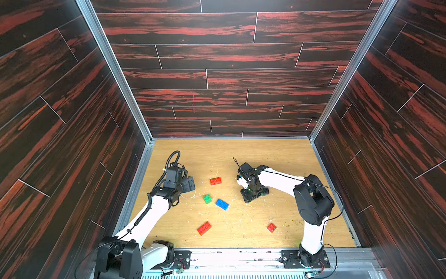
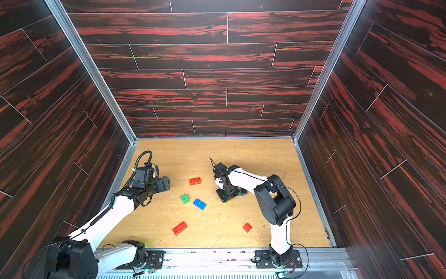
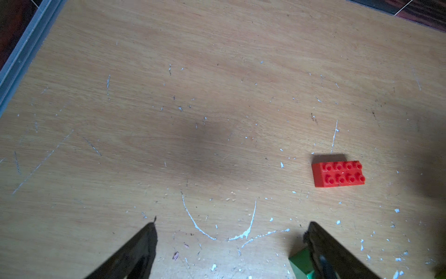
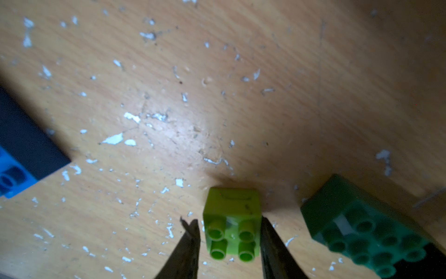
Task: Assemble a carrot with lego
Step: Pick up the lego brick from the center of the board.
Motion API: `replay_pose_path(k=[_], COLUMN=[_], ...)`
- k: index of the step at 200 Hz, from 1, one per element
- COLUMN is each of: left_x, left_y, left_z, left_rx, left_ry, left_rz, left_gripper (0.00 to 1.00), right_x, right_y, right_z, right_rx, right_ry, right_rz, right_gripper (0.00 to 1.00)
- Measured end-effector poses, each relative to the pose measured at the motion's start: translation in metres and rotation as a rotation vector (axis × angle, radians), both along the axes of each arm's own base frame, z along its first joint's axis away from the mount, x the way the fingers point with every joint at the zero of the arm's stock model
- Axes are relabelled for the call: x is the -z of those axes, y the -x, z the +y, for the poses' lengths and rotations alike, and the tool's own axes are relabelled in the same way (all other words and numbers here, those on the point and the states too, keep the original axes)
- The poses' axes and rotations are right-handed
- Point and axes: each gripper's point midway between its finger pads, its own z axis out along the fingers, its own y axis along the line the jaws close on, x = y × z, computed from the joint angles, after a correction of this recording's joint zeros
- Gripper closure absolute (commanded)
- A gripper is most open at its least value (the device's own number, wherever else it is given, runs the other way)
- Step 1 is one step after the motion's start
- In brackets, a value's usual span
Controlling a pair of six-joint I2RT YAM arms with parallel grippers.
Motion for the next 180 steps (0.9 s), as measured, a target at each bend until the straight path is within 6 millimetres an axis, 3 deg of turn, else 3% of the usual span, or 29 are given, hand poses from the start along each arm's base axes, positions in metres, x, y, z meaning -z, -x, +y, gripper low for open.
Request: replay_pose_path(k=[106, 145, 180], left_x=[-0.0007, -0.0007, -0.001], left_y=[0.0002, 0.0002, 0.0002], left_z=[0.0012, 0.0014, 0.002], left_rx=[-0.005, -0.005, -0.008], left_ry=[-0.005, -0.005, -0.008], left_rz=[-0.003, -0.003, -0.004], left_gripper=[0.03, 0.03, 0.02], right_x=[0.0002, -0.0002, -0.0015], right_y=[-0.0036, -0.0051, -0.0058], right_z=[-0.0027, -0.0031, -0.0026], right_rx=[0.024, 0.036, 0.057], right_ry=[0.017, 0.02, 0.019], right_rz=[-0.017, -0.023, -0.022], right_gripper=[0.61, 0.74, 0.78])
